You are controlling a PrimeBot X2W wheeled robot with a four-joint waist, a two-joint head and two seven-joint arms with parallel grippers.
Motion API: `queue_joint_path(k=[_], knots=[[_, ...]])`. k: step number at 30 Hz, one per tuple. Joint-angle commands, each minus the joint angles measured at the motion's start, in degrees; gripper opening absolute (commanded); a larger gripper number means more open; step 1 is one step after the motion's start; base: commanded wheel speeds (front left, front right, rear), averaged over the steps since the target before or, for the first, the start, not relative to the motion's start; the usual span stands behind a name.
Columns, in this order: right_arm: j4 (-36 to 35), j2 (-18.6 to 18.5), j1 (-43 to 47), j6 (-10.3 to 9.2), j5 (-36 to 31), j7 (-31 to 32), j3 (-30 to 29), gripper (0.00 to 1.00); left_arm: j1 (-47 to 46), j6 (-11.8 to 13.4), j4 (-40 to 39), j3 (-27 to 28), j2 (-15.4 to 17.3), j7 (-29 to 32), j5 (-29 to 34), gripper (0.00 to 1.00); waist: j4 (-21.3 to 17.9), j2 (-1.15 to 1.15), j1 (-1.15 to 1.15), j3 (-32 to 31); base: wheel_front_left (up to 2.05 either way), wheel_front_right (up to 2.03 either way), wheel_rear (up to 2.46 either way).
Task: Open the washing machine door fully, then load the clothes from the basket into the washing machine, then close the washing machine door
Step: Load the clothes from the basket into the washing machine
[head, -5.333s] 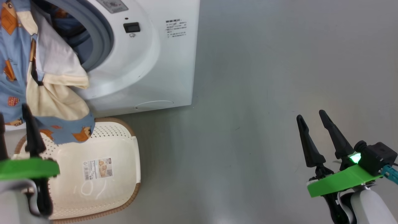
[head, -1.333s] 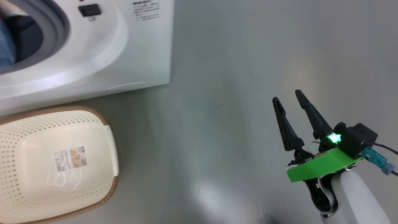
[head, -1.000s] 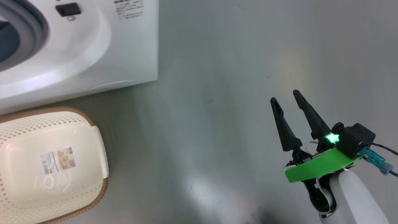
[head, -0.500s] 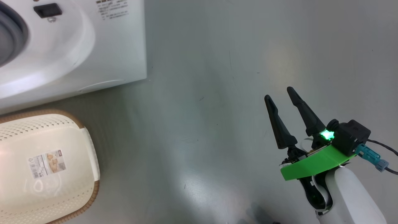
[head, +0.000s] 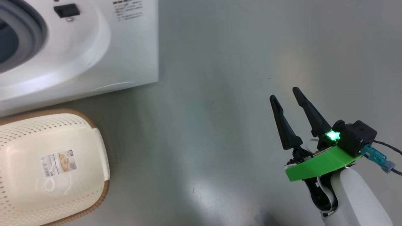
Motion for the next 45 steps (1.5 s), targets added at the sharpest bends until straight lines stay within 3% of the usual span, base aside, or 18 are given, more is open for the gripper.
queue_joint_path(k=[1,20,45], knots=[[-1.12,-0.39,0.92,0.09,0.01,-0.27,0.69,1.00,2.29,-0.16,-1.88,1.21,2.36,-0.29,-0.65,1.00,0.76,0.00,0.00,-0.65,0.00,0.00,0.00],[0.04,-3.42,5.25,0.09,-0.07,-0.27,-1.82,1.00,19.67,-0.16,-6.65,3.63,-6.83,-0.29,2.04,1.00,6.52,0.00,0.00,-8.91,0.00,0.00,0.00],[2.45,-6.47,16.29,0.09,1.68,-0.27,-4.93,1.00,44.94,-0.16,-17.18,2.81,-10.58,-0.29,4.64,1.00,12.96,0.00,0.00,-25.17,0.00,0.00,0.00]])
